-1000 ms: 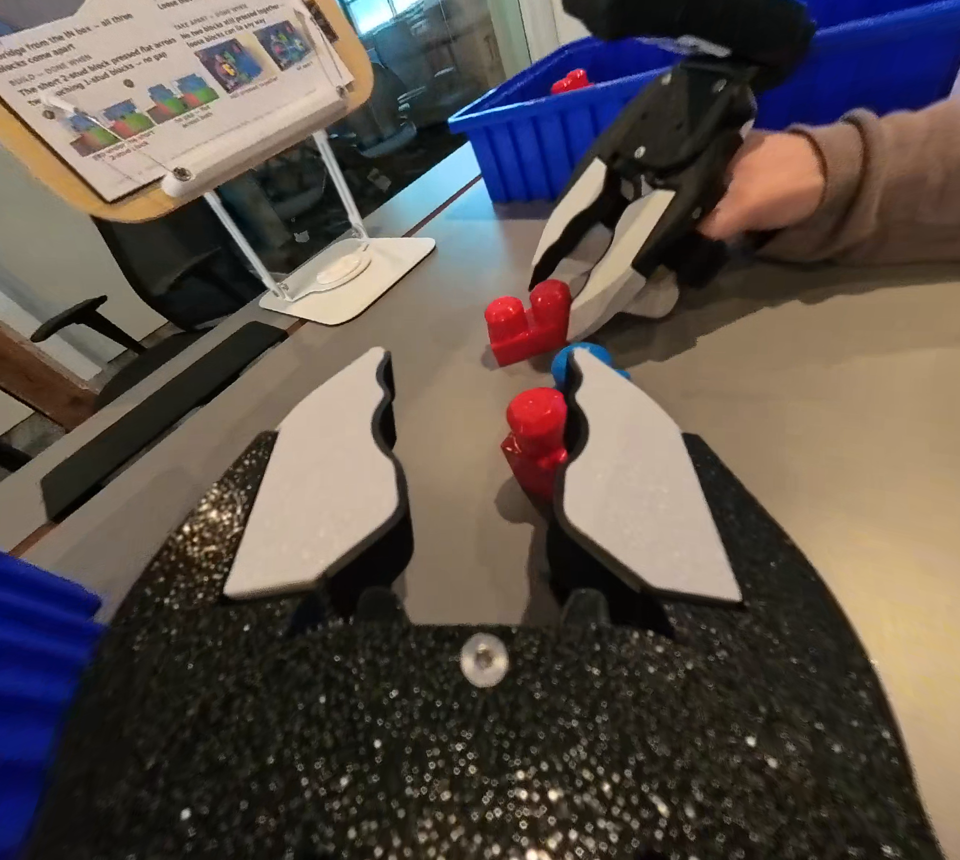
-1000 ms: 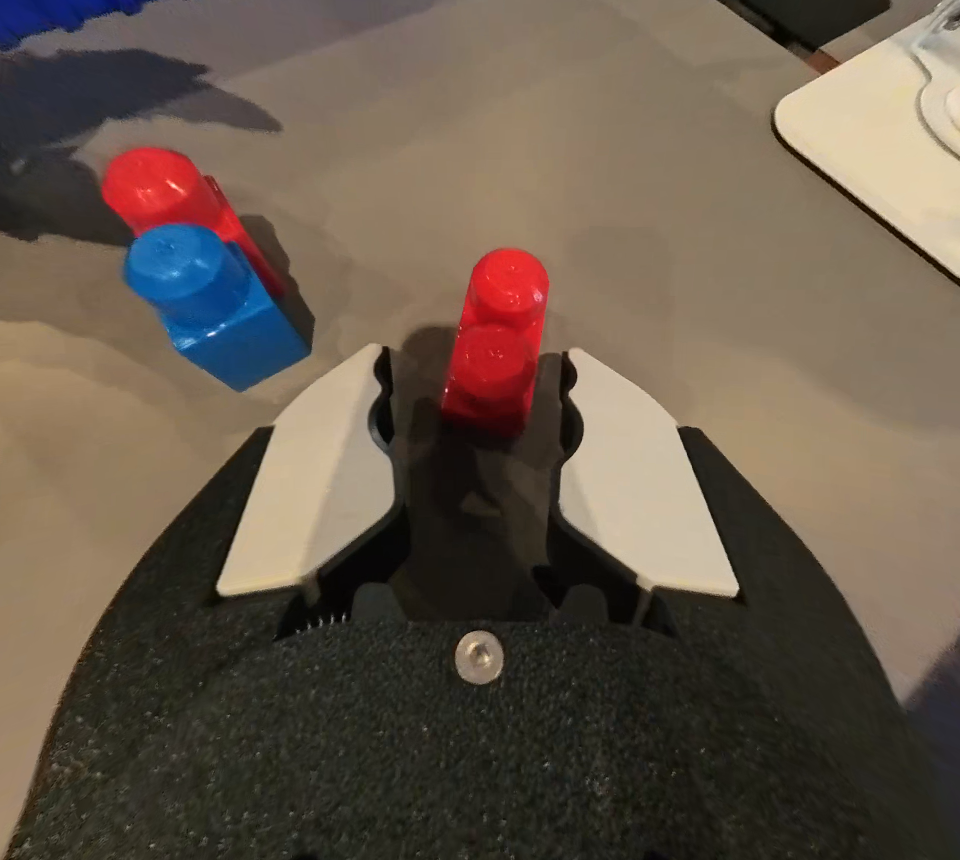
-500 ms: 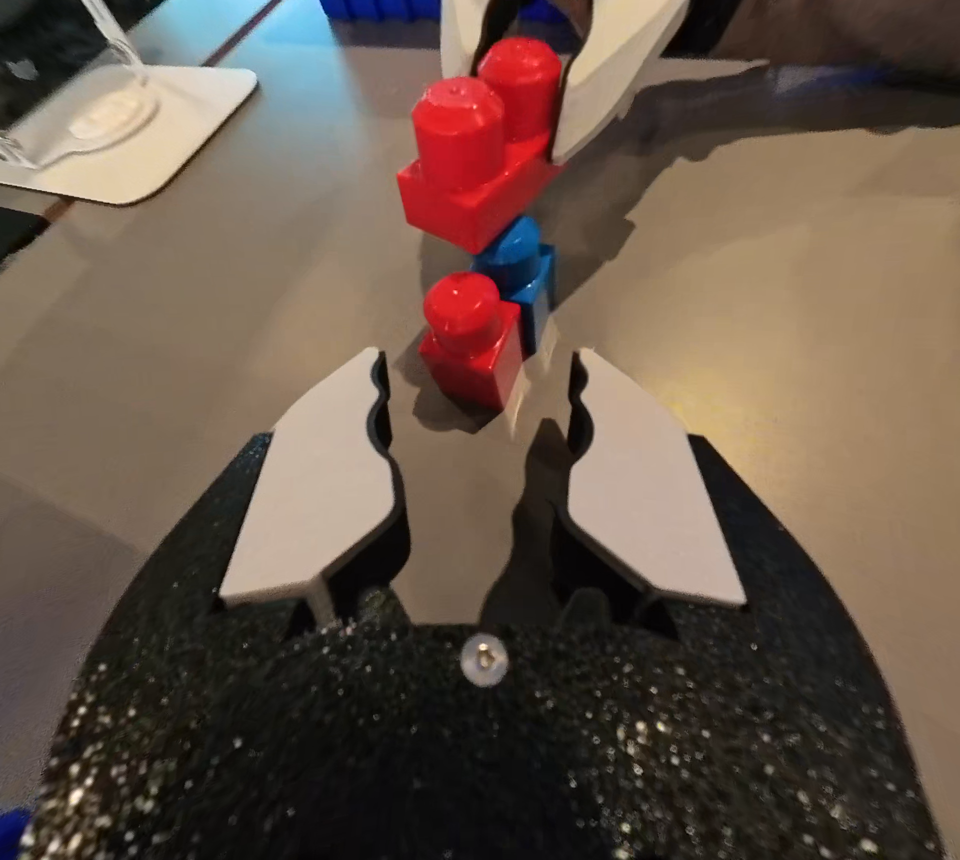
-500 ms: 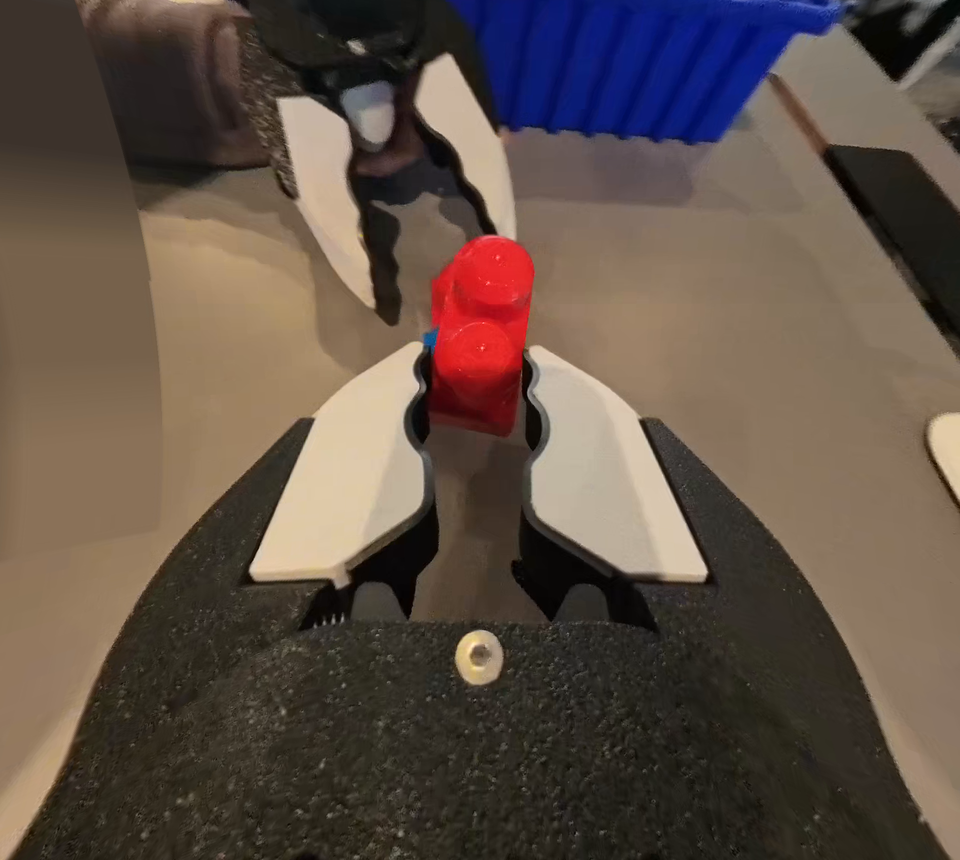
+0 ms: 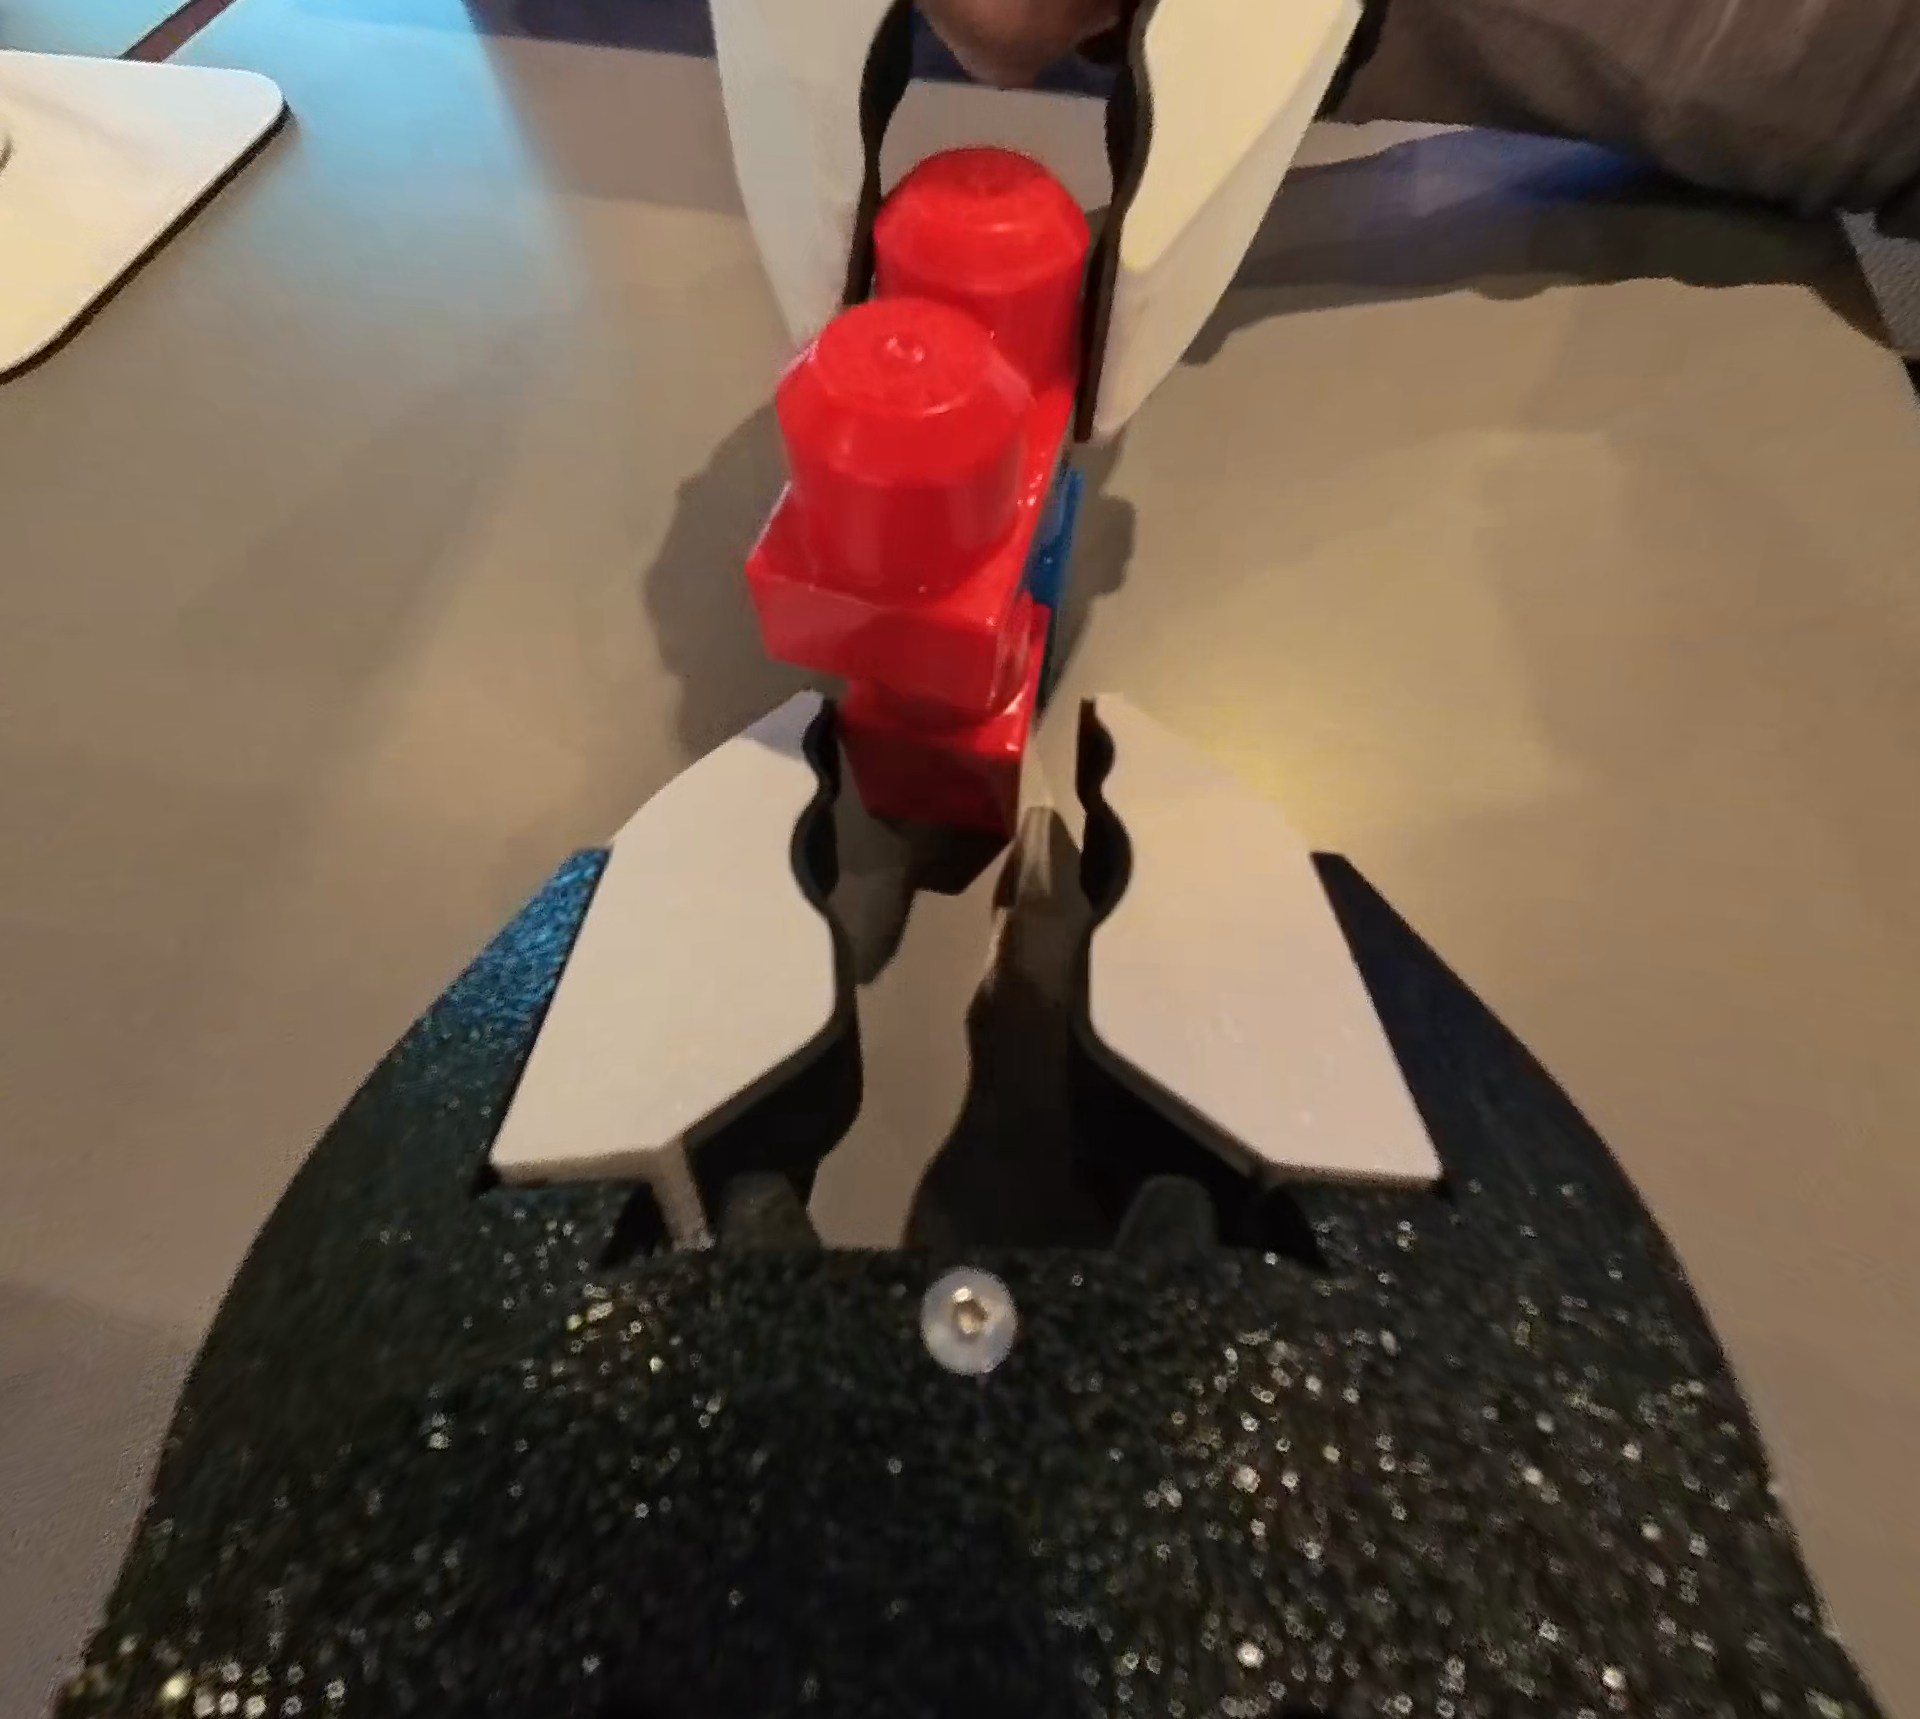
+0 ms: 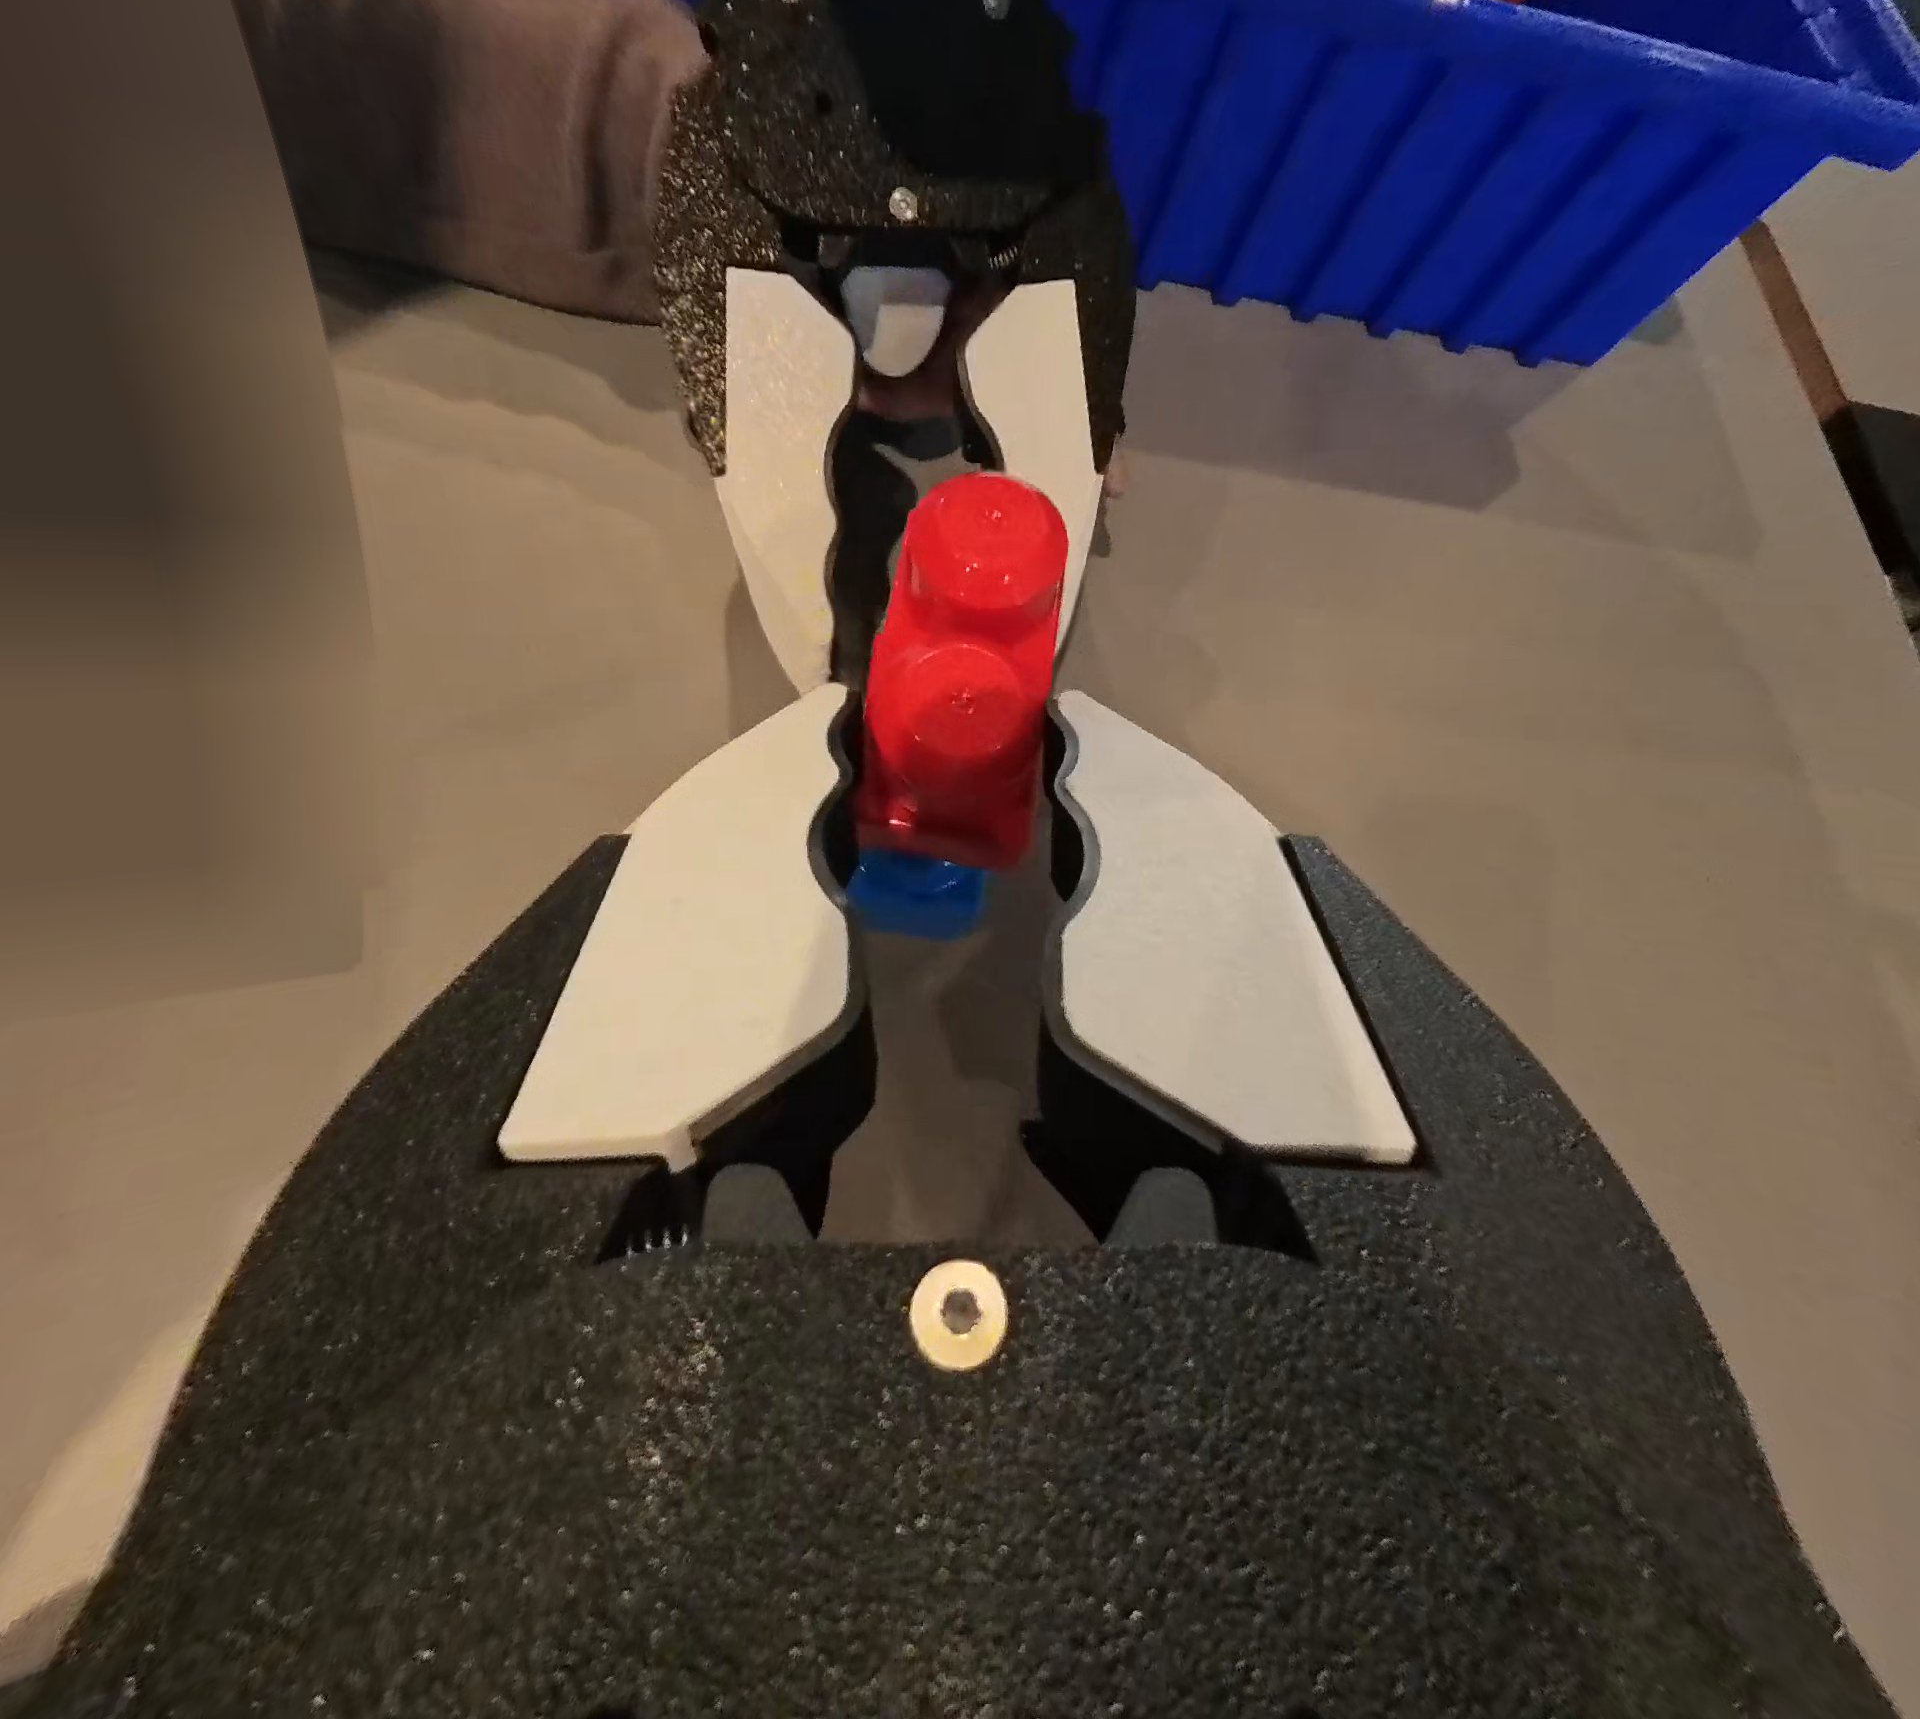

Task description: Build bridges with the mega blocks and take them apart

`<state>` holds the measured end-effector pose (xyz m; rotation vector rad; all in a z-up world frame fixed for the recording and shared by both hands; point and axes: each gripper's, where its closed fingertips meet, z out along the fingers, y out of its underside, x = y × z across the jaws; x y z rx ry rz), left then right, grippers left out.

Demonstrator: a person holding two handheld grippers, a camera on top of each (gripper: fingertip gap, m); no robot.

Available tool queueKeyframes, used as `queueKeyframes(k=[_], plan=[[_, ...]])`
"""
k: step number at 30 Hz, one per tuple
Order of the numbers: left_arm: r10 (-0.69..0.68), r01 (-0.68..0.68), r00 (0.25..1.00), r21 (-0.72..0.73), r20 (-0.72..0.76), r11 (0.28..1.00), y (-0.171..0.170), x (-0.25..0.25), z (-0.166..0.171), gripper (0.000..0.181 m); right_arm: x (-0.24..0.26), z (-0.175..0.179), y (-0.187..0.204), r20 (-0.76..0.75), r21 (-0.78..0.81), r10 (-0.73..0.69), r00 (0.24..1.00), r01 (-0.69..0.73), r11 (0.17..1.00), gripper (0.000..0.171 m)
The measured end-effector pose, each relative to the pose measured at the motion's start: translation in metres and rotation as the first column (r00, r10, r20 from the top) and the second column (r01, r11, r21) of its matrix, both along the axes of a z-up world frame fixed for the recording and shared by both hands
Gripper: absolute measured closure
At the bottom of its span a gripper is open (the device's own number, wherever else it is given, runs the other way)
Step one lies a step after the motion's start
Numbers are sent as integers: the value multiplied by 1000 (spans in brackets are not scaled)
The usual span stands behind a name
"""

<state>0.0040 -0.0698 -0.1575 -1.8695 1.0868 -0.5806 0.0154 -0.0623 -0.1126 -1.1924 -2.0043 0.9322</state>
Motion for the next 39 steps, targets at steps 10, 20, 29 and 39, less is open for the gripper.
queueKeyframes(k=[10, 20, 29, 39], plan=[[8, -5, 995, 23, -99, 1000, 2, 0, -11, 139, 8, -4, 0, 27, 23, 66, 997, -67, 998, 138], [16, -13, 995, 37, -103, 999, 2, -1, -10, 127, 9, -15, 1, 158, 45, 154, 975, -163, 986, 139], [-10, 4, 997, 72, 80, 997, -3, 5, 25, 121, 10, -16, 2, 170, 27, 175, 970, -182, 983, 138], [95, -101, 991, 57, 90, 993, 4, 8, 36, 154, 11, -21, 3, 250, 35, 175, 952, -190, 981, 138]])
